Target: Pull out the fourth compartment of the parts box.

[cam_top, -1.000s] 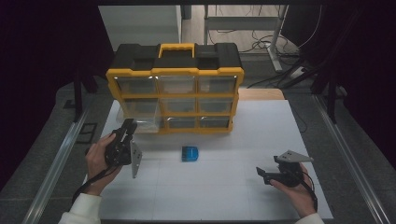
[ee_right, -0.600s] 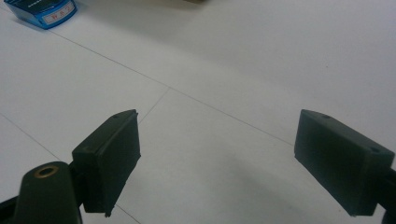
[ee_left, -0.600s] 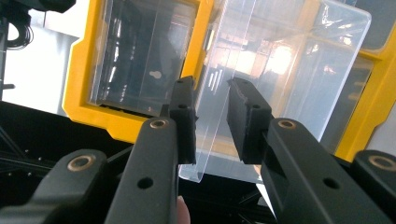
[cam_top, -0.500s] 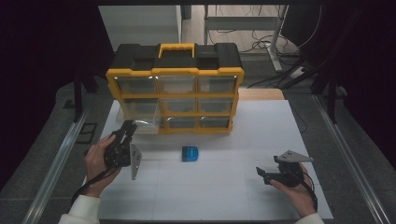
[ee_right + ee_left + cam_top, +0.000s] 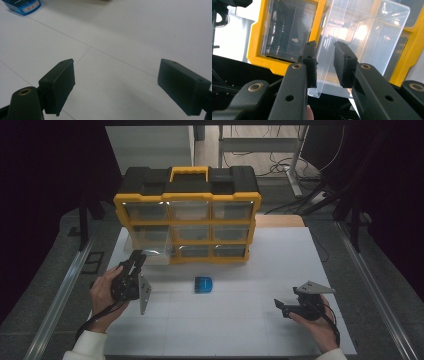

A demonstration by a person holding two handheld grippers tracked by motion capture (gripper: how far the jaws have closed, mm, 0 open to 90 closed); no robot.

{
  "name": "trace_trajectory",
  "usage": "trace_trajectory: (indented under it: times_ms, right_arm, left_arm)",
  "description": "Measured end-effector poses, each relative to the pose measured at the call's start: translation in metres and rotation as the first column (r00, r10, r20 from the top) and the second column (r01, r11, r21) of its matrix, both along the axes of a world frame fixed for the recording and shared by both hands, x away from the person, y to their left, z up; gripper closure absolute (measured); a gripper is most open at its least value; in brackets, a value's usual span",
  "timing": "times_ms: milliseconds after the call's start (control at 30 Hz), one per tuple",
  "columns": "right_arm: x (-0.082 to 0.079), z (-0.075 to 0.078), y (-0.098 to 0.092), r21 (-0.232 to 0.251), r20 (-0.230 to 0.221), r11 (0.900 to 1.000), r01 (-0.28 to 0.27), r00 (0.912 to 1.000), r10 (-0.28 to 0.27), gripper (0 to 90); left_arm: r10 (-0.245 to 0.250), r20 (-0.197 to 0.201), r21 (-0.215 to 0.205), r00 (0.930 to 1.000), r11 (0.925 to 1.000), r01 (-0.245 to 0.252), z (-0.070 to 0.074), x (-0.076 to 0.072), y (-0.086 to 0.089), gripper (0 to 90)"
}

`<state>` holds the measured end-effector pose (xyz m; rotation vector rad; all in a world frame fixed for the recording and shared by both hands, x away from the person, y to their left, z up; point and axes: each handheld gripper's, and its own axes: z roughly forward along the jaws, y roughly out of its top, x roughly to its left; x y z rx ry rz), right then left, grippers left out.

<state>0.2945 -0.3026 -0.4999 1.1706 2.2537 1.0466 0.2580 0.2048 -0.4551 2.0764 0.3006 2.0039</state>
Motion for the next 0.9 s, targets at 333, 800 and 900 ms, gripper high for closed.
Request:
trace_trajectory:
  times_ms: [333,800,900]
  right_arm:
    - [0.0000,0.0000,0.0002,-0.001,0.000,1.000,-0.002,1.0000,0.002,14.8]
    - [0.0003,-0.0003,0.0010,-0.002,-0.002,1.000,-0.003,1.0000,0.003,14.8]
    - [0.0000,-0.0003,0.0009,-0.002,-0.001,1.000,-0.003,1.0000,0.003,14.8]
  left_arm:
    - [-0.007,-0.005,0.009,1.0000,0.9999,0.007,-0.0040,-0.0011,-0.0001,72.3]
    - [-0.016,-0.028,-0.025,0.9995,0.9996,0.015,-0.0042,-0.0002,0.0023,68.3]
    - [-0.029,-0.049,-0.042,0.9983,0.9987,0.027,-0.0036,0.0003,0.0023,63.3]
